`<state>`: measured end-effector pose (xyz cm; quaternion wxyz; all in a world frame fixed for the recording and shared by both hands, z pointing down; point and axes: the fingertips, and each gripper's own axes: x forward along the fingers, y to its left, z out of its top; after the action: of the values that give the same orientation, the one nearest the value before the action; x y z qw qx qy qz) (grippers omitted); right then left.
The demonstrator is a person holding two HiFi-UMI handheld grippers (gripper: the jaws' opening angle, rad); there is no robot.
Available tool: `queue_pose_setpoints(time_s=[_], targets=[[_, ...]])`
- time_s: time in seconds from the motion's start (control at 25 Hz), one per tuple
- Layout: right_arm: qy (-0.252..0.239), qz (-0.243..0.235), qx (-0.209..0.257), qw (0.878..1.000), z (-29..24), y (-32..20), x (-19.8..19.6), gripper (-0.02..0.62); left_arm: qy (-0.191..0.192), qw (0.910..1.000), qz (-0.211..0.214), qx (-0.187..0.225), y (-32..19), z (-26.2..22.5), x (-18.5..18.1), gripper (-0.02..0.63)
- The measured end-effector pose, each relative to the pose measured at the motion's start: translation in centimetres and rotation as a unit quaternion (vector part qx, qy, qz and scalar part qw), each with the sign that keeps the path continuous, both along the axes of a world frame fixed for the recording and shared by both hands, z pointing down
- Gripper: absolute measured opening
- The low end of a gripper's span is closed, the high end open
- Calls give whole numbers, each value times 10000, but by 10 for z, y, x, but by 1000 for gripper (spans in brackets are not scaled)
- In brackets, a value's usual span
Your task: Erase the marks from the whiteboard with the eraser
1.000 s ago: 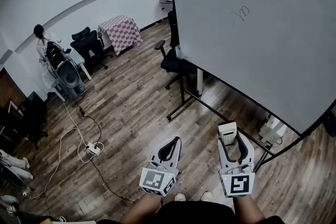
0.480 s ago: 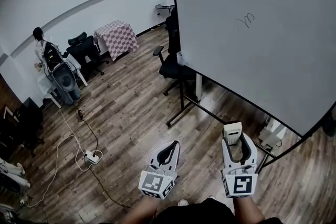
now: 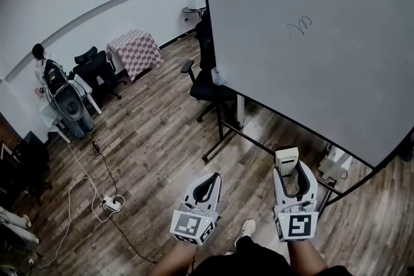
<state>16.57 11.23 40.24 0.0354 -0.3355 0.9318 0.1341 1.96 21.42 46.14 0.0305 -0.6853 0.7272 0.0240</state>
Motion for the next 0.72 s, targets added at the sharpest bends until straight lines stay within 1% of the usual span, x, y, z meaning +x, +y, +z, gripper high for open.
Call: queue_pose_setpoints(time_s=[0.16, 0.32, 0.48, 0.72], targets=[[-153, 45, -16, 9999, -3, -31, -11, 247, 42, 9999, 103, -122, -31, 4, -8, 18], [-50, 139, -53, 9999, -2, -63, -20, 249, 88, 9998, 147, -85, -61, -1, -25, 18], [-25, 248, -73, 9997, -1, -102, -28, 247, 34, 9999, 148, -77, -100, -3, -43, 18], [-3, 398, -22, 9992, -3, -161, -32, 247, -86, 9992, 400, -37, -167, -9, -44, 18]])
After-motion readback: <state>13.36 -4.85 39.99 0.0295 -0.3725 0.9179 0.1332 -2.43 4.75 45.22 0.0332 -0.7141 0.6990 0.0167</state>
